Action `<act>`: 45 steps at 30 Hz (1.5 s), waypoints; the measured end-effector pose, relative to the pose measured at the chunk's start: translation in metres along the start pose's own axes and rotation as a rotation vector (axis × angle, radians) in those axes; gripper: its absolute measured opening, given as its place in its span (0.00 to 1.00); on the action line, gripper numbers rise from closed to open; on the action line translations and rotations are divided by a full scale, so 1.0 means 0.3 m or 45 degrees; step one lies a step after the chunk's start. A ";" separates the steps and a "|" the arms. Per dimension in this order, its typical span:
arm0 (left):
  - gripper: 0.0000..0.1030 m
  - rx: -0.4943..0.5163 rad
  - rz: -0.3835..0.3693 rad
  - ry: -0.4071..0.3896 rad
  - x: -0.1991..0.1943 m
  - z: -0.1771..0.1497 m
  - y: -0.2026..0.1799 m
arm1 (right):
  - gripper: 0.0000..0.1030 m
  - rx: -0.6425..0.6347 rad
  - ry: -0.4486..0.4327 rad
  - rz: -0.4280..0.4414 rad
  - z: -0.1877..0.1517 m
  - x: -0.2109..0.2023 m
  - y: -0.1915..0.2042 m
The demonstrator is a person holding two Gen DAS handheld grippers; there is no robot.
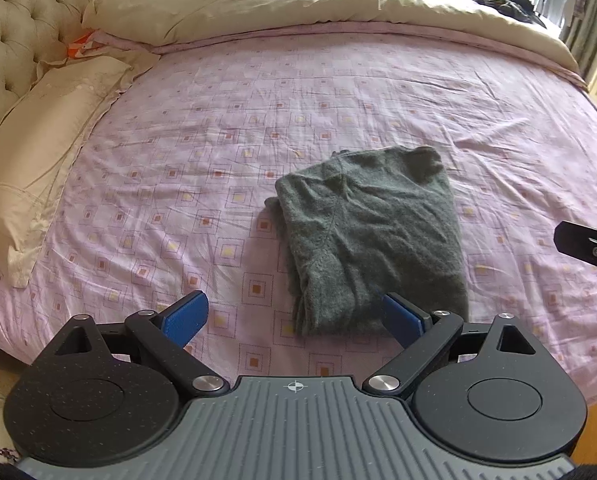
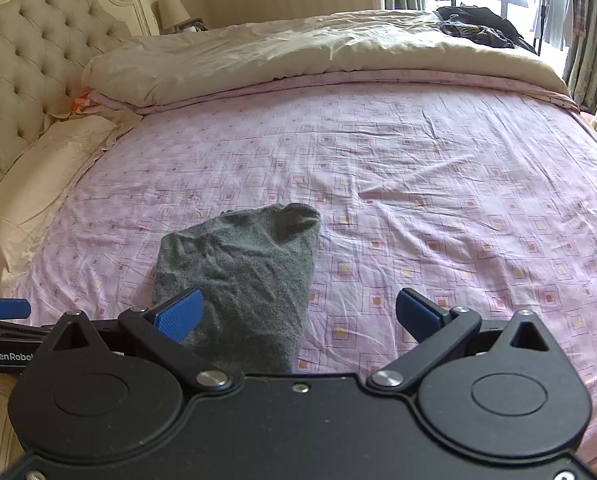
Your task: Fold small clothes
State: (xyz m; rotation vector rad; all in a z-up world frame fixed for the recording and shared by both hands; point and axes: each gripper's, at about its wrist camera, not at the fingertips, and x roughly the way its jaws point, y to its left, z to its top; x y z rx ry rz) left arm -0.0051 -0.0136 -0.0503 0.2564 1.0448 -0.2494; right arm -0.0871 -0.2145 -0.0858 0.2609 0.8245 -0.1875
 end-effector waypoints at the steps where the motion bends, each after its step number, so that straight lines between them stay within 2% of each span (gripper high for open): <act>1: 0.91 0.003 -0.013 0.001 -0.002 -0.004 -0.001 | 0.99 -0.006 0.015 -0.018 -0.002 0.000 0.004; 8: 0.91 -0.015 -0.005 0.034 -0.011 -0.025 -0.012 | 0.99 0.012 0.071 0.015 -0.016 0.000 -0.001; 23: 0.91 -0.058 -0.001 0.136 0.015 -0.031 -0.001 | 0.99 0.069 0.099 0.036 -0.019 0.009 -0.010; 45: 0.91 -0.064 -0.019 0.173 0.030 -0.029 -0.003 | 0.99 0.106 0.142 0.073 -0.021 0.041 -0.008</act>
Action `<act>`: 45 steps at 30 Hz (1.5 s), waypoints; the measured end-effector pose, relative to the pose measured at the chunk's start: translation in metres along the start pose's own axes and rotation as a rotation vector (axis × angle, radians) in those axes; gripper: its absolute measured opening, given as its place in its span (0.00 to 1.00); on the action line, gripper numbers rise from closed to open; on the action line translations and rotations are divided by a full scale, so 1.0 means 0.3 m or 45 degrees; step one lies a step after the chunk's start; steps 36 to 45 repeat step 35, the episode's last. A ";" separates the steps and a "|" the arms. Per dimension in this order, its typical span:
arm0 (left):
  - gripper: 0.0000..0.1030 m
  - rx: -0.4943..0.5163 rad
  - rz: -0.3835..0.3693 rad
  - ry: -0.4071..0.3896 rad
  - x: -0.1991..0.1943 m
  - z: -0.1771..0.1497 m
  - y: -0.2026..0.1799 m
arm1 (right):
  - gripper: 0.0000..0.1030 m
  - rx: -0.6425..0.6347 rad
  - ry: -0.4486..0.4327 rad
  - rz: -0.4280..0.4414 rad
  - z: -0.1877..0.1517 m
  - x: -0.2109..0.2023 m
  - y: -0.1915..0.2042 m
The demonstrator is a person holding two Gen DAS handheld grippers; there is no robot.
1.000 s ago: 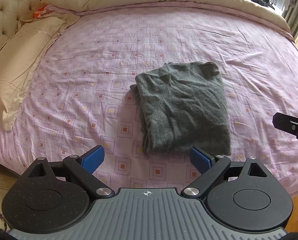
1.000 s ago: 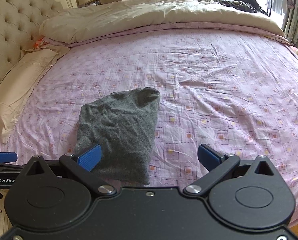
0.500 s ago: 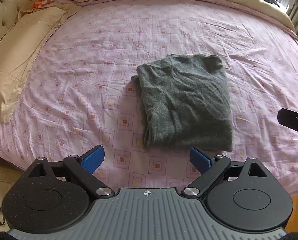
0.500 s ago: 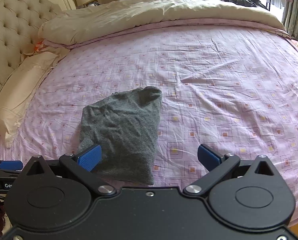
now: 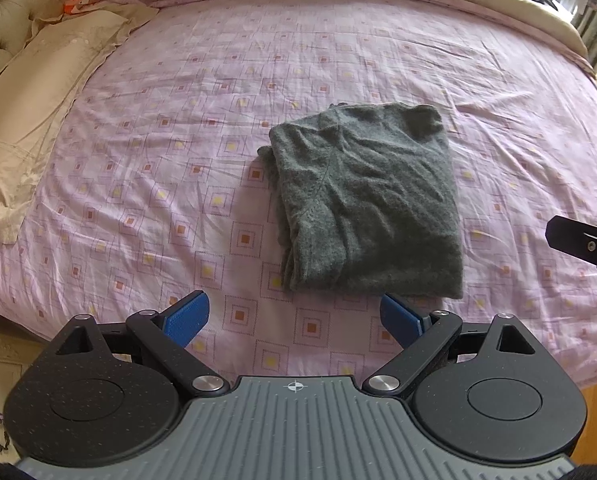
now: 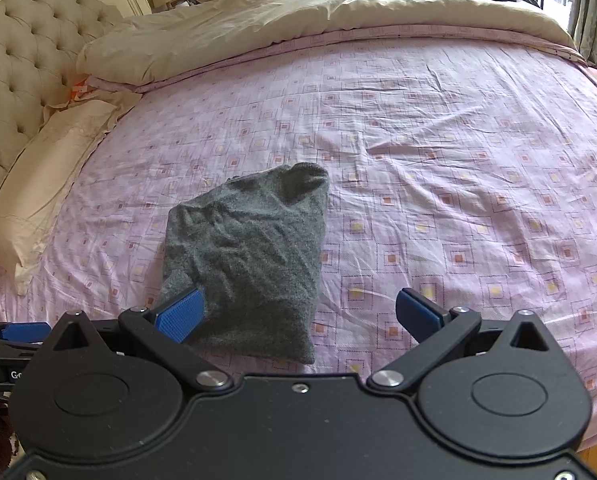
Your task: Fold small clothes
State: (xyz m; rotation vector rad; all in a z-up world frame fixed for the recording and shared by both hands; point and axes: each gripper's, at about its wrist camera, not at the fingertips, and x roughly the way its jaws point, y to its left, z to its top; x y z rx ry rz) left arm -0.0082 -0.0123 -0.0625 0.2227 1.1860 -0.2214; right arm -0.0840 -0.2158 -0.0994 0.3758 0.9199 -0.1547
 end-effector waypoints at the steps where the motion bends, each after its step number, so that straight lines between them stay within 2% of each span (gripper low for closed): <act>1: 0.91 -0.002 0.001 0.001 0.001 0.000 0.001 | 0.99 0.003 0.005 0.002 -0.001 0.002 -0.001; 12: 0.91 -0.008 0.002 0.024 0.015 0.002 0.001 | 0.99 0.025 0.055 0.002 -0.010 0.032 -0.007; 45: 0.91 -0.007 0.007 0.036 0.024 0.001 0.015 | 0.99 0.063 0.095 0.025 -0.011 0.058 -0.005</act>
